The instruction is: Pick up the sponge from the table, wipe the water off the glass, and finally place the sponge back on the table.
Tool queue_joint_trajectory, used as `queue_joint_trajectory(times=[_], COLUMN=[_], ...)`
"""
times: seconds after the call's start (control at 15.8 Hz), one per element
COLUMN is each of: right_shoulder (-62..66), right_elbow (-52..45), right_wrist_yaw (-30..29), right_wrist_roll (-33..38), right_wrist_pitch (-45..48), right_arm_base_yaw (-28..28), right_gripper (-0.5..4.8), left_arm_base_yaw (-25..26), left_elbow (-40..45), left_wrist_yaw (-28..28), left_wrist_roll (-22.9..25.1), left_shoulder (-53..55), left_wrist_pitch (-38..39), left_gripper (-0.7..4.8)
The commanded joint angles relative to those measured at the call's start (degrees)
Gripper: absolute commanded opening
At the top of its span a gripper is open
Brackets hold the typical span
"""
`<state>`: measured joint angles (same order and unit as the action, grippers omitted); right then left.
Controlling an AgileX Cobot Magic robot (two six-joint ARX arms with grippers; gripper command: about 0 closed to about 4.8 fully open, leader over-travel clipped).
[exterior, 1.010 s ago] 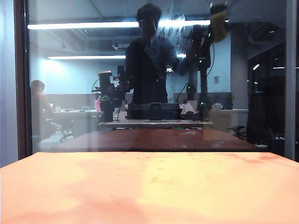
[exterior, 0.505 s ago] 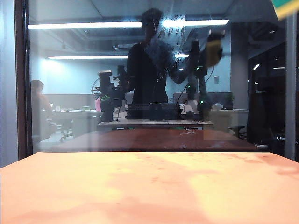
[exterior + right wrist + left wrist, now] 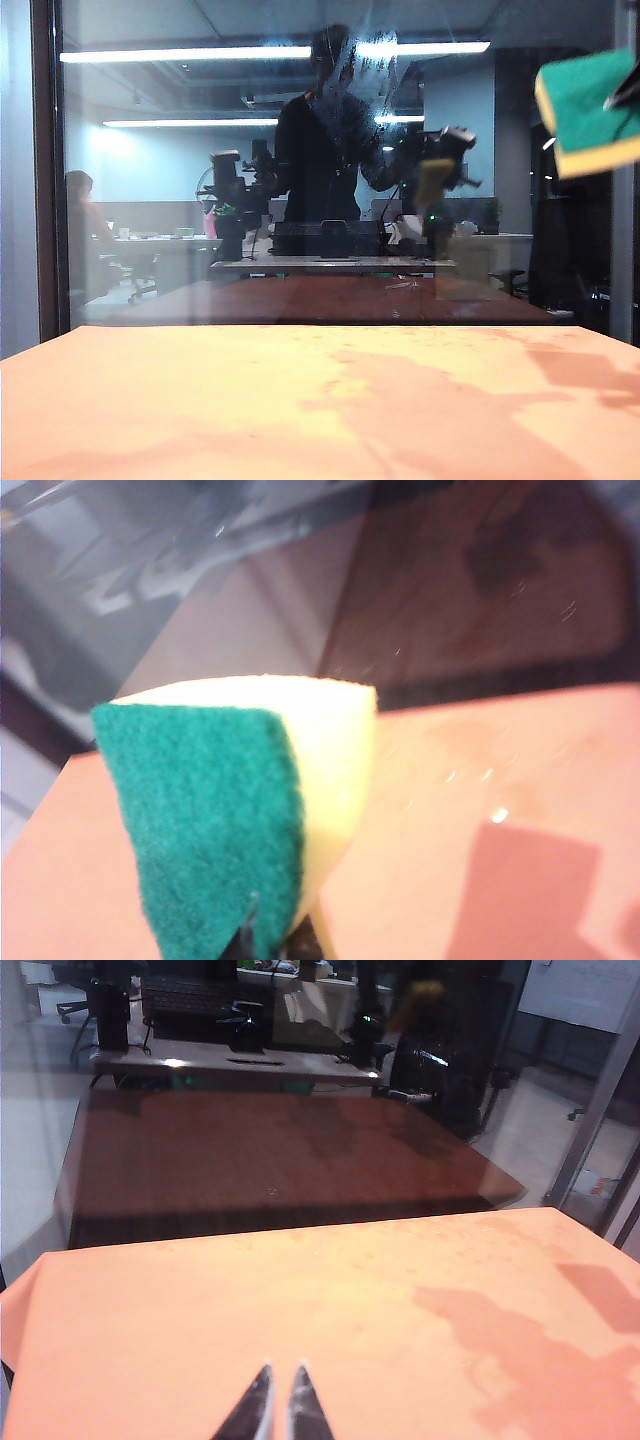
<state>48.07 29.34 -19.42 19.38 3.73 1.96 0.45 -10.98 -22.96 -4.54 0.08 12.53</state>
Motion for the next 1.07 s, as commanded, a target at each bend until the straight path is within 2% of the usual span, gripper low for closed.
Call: queue_joint_trajectory(times=[0.06,0.76,1.07], right_shoulder=[1.8,25.3,36.0], right_elbow=[-2.5,-4.4,-4.4], right_wrist_yaw=[-0.2,-0.2,-0.2], right_wrist_roll=[0.8,5.1,10.2], right_wrist_pitch=[5.3,21.8,26.9], right_arm_base_yaw=[2.5,18.1,21.5], right_gripper=[-0.09,-0.09,-0.09], left_arm_base_yaw=[0.0,0.0,0.0], left_elbow=[-0.3,-0.3,-0.3], left_wrist_yaw=[-0.4,-0.4,-0.4], left_wrist_roll=[0.2,0.0,0.0], left_shoulder=[0.1,0.1,0.1], left_wrist_pitch=[-1.1,-1.0,-1.0], left_gripper=[0.25,0.25,0.25])
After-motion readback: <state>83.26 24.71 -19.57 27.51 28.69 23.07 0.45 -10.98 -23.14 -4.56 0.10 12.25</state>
